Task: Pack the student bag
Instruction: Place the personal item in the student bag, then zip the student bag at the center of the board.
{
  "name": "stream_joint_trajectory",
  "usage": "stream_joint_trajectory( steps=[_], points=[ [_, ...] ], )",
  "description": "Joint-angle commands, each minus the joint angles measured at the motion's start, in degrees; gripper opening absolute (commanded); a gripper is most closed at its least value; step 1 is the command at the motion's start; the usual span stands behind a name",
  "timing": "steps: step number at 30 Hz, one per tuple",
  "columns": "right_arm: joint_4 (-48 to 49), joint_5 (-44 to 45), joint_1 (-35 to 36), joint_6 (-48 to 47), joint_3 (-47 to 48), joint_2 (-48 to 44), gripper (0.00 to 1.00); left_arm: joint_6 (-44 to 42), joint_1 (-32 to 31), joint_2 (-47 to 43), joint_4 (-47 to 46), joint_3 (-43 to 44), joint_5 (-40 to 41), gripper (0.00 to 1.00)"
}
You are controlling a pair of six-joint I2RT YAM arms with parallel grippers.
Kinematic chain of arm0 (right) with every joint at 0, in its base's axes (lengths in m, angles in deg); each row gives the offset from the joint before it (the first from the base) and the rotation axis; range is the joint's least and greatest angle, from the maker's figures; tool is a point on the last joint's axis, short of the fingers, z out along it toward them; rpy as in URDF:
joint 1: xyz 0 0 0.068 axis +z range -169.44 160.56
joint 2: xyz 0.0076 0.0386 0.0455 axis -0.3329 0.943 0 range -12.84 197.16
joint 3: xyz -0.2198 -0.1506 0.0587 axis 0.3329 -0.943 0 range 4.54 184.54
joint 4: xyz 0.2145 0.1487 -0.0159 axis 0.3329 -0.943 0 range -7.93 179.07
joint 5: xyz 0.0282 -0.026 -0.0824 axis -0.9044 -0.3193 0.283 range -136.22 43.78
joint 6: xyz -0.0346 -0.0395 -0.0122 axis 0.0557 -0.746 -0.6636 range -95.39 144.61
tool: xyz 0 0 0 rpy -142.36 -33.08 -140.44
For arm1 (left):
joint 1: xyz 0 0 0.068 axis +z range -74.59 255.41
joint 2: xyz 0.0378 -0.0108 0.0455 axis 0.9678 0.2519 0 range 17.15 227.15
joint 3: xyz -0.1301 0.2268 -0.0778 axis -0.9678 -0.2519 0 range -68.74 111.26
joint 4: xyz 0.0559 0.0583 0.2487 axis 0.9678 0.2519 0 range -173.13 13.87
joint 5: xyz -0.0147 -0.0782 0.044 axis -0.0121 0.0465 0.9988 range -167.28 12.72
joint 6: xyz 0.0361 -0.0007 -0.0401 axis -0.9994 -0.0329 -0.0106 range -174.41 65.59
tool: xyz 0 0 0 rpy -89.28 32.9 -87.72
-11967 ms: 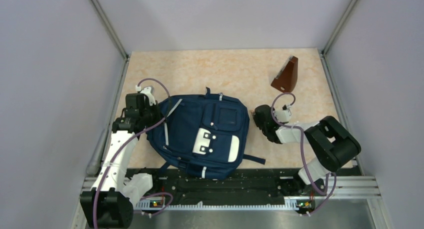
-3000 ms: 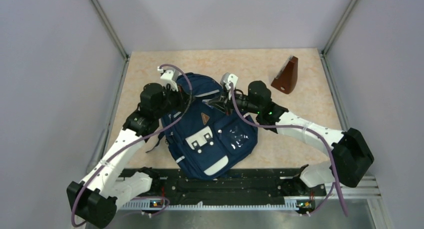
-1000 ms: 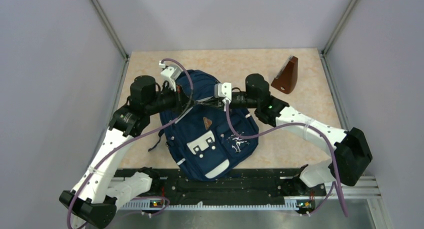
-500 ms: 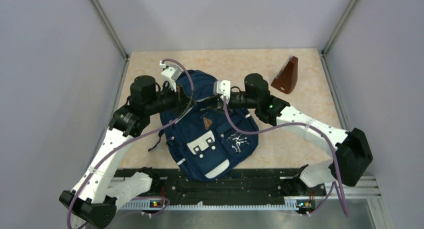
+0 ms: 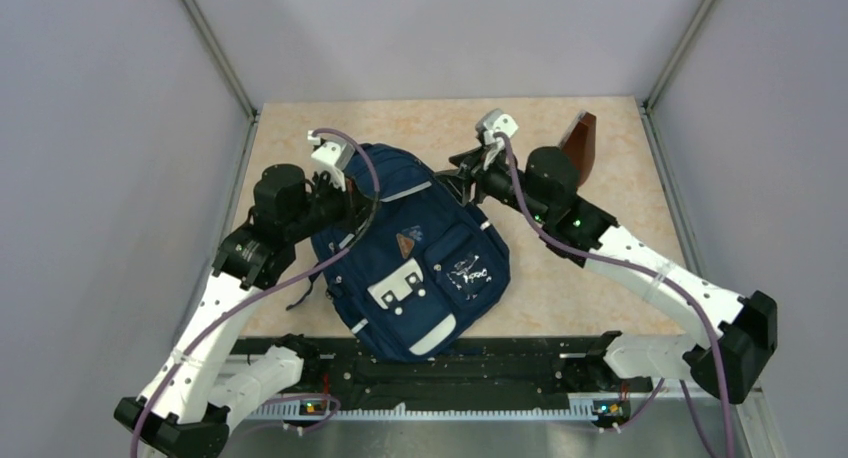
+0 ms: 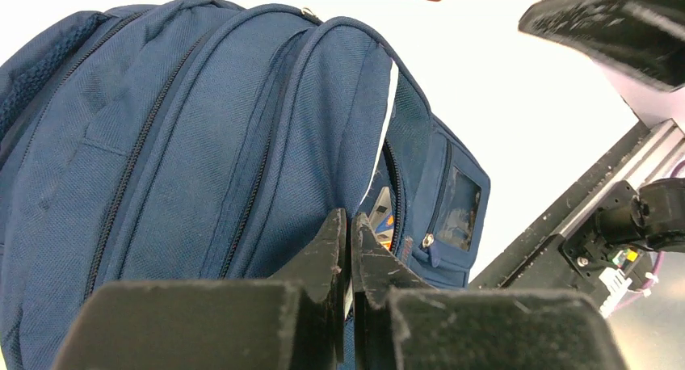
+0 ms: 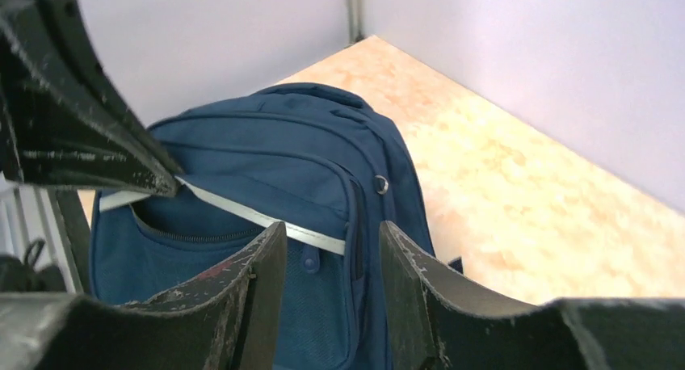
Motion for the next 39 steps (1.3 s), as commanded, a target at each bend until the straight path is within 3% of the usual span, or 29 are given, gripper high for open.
stream_joint_trajectory(
  steps=[1,5,13,33,39],
  points=[
    [2.8,11.4,0.2,15.7,-3.3,-2.9,0.44,-0.4,-0.5,-2.3,-9.2,-0.6,-1.7,0.0],
    [7.8,7.2,0.6,20.6,-6.1,-1.5,0.43,-0.4,-0.5,-1.7,-9.4,-1.5,-1.3,0.0],
    [6.0,6.1,2.9,20.2,-2.6,6.1,0.42,-0.4,-0.5,-1.9,-9.9,-2.8,-0.7,0.0],
    [6.1,13.9,4.2,19.5,0.8,13.0,0.41,-0.4,-0.5,-1.5,-10.0,-3.2,-1.9,0.0],
    [3.8,16.8,4.8,18.0,3.0,15.7,0.36,-0.4,-0.5,-1.3,-10.2,-3.2,-2.3,0.0]
  ],
)
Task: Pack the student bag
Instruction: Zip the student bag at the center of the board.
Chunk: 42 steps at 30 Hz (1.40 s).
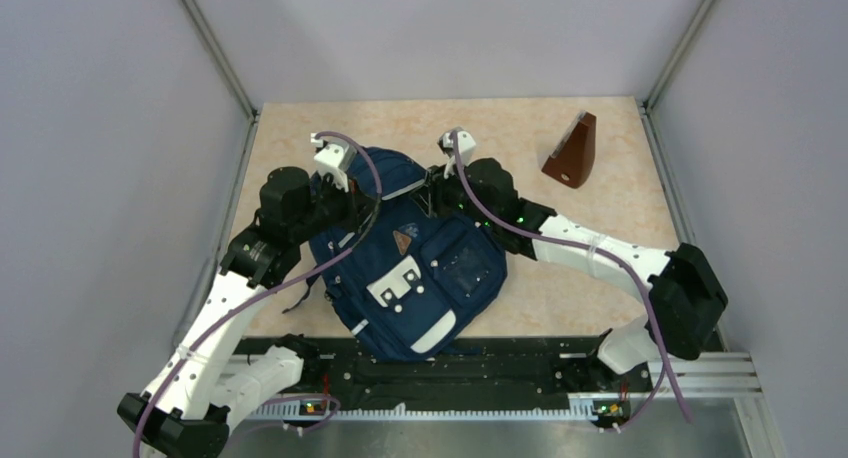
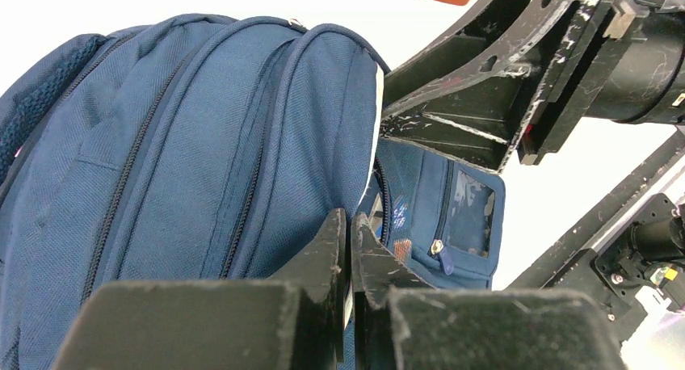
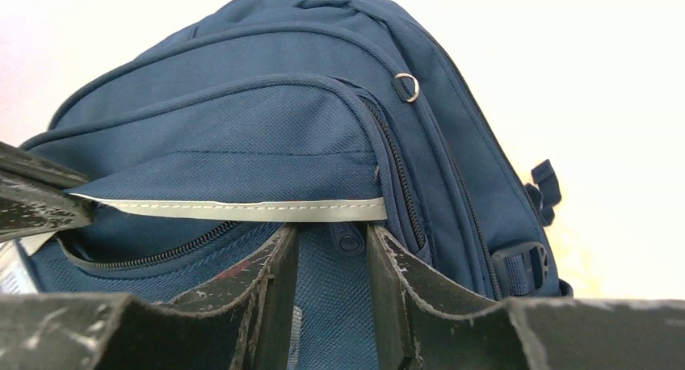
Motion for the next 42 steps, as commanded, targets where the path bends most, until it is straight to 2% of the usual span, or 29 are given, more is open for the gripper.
stream_joint_trajectory(
  steps=[1,3,4,6,7,13,19,24,26,31,39,40,42],
  points=[
    [-0.3,5.1,0.7,-2.2,4.1,2.1,0.34,0.9,-0.5,-1.0,-5.2,1.1,-4.7,0.0],
    [-0.4,6.1,0.8,-2.5,4.4,2.8,0.31,0.9,-0.5,-1.1,-5.2,1.1,-4.8,0.0],
    [-0.2,6.5,0.9,-2.8,4.4,3.1,0.26,0.9,-0.5,-1.0,-5.2,1.1,-4.8,0.0],
    [0.2,6.6,1.0,-3.1,4.7,3.5,0.07,1.0,-0.5,-1.0,-5.2,1.1,-5.0,0.0],
    [0.1,6.4,1.0,-3.2,4.9,3.8,0.01,1.1,-0.5,-0.9,-5.2,1.0,-4.9,0.0],
    [-0.6,3.4,1.1,-4.2,5.4,4.3,0.0,6.7,-0.5,-1.0,-5.2,-0.8,-0.3,0.0],
    [0.7,-3.7,1.0,-1.0,3.1,5.6,0.0,12.6,-0.5,-1.2,-8.2,-8.4,7.2,0.0],
    [4.1,-7.4,1.0,2.7,1.4,9.1,0.0,12.2,-0.5,0.3,-15.5,-14.5,7.4,0.0],
    [4.6,-7.8,1.0,3.4,1.7,11.3,0.0,12.0,-0.5,1.4,-16.8,-15.8,10.1,0.0],
    [5.2,-9.1,1.0,4.3,4.1,15.2,0.0,12.5,-0.4,4.8,-17.8,-16.5,18.6,0.0],
    [7.2,-12.6,2.2,5.9,6.2,17.3,0.0,11.3,-0.4,8.3,-19.2,-15.7,19.7,0.0],
    [7.0,-12.0,2.2,6.3,6.3,17.6,0.0,11.0,-0.4,8.5,-18.8,-15.3,19.3,0.01],
    [6.3,-9.9,2.2,6.4,6.4,17.9,0.0,11.0,-0.4,8.1,-17.4,-14.5,18.6,0.15]
  ],
)
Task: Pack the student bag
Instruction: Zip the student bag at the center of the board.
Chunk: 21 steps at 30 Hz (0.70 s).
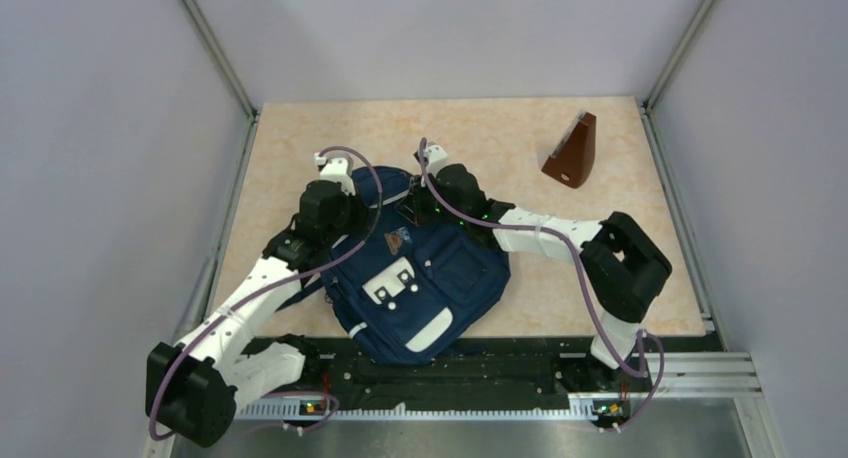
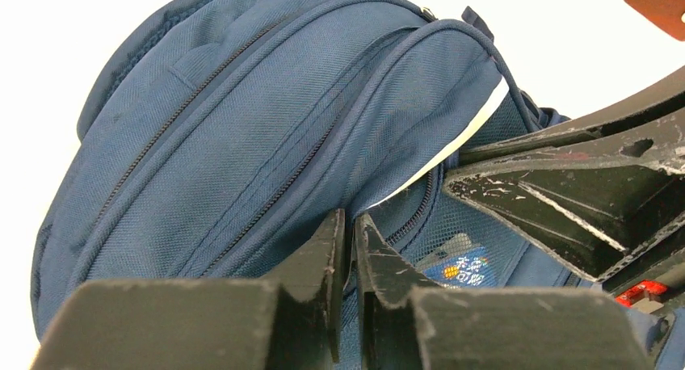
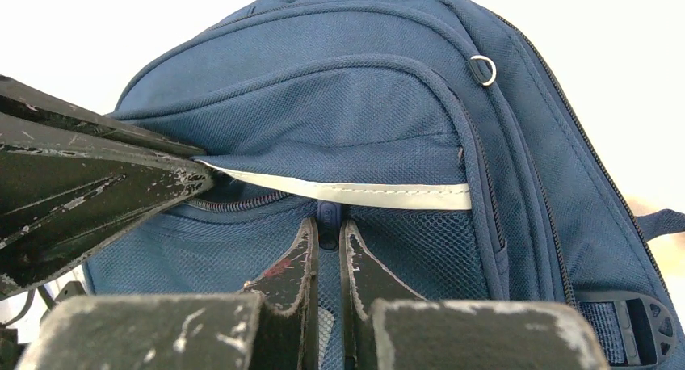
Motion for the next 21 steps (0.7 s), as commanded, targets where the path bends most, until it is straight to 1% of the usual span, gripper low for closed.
stream_joint_trajectory(
  steps=[1,3,5,7,9,12,14,15,17,19,21],
  points=[
    [-0.3,-2.6,2.3,1.7,2.9,1.1,0.0,1.0,-0.7,-0.5,-1.3,1.7,-2.1,0.22],
    [-0.5,-0.5,2.2,1.5,2.8,1.1,0.0,2.1,-0.7,-2.5,0.5,2.1,-1.4,0.41],
    [-0.7,0.0,1.9,1.5,2.9,1.4,0.0,3.5,-0.7,-5.4,2.3,2.1,0.4,0.56],
    [-0.6,-0.1,1.5,1.7,3.0,1.6,0.0,5.3,-0.6,-8.3,4.7,1.8,4.0,0.64],
    [-0.6,-0.1,1.3,1.7,3.0,1.8,0.0,7.5,0.0,-10.5,7.8,1.6,7.7,0.68],
    [-0.6,0.0,1.2,1.7,3.0,2.1,0.0,10.0,3.3,-12.3,11.4,0.1,9.5,0.69],
    [-0.6,-0.1,1.1,1.7,3.0,2.4,0.0,11.6,7.4,-14.0,11.8,-2.1,7.2,0.68],
    [-0.5,-0.2,1.0,1.7,3.0,2.6,0.0,12.5,10.7,-15.0,11.7,-3.2,5.4,0.66],
    [-0.3,-0.7,1.0,1.8,3.0,3.0,0.0,13.9,14.6,-17.4,10.8,-5.7,2.7,0.61],
    [-0.3,-1.1,1.1,1.8,3.1,3.3,0.0,14.8,16.4,-19.4,9.8,-7.6,1.9,0.55],
    [-0.3,-1.3,1.0,1.9,3.2,3.6,0.0,15.3,16.9,-20.3,9.4,-8.5,1.4,0.52]
  ],
)
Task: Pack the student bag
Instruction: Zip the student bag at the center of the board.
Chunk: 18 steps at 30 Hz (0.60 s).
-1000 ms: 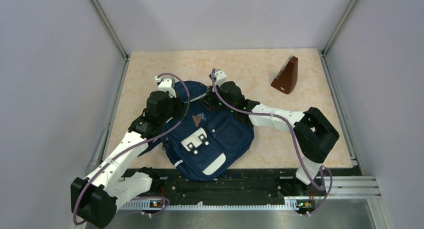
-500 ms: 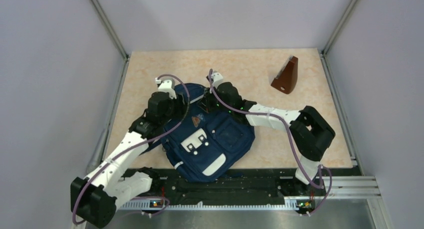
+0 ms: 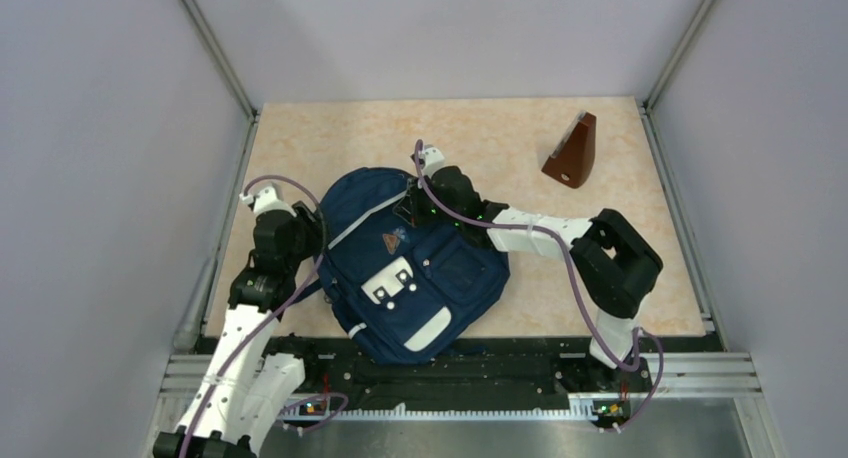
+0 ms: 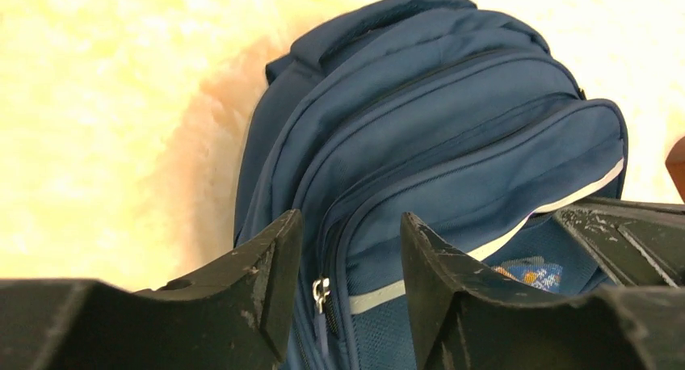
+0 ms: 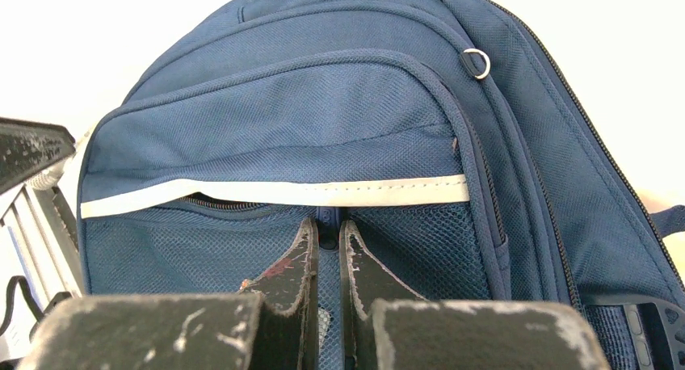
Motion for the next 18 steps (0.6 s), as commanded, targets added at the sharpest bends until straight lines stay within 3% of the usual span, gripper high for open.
stream_joint_trajectory(
  steps=[1,18],
  points=[
    [-0.8,-2.7,0.6,0.6,2.5,1.3,0.0,3.2,1.4,-2.5,-1.0,-1.9,-3.3,0.51],
    [-1.9,-2.7,0.5,-0.3,3.1,1.1,0.0,2.9,2.5,3.0,-3.4,-2.2,-2.9,0.41]
  ],
)
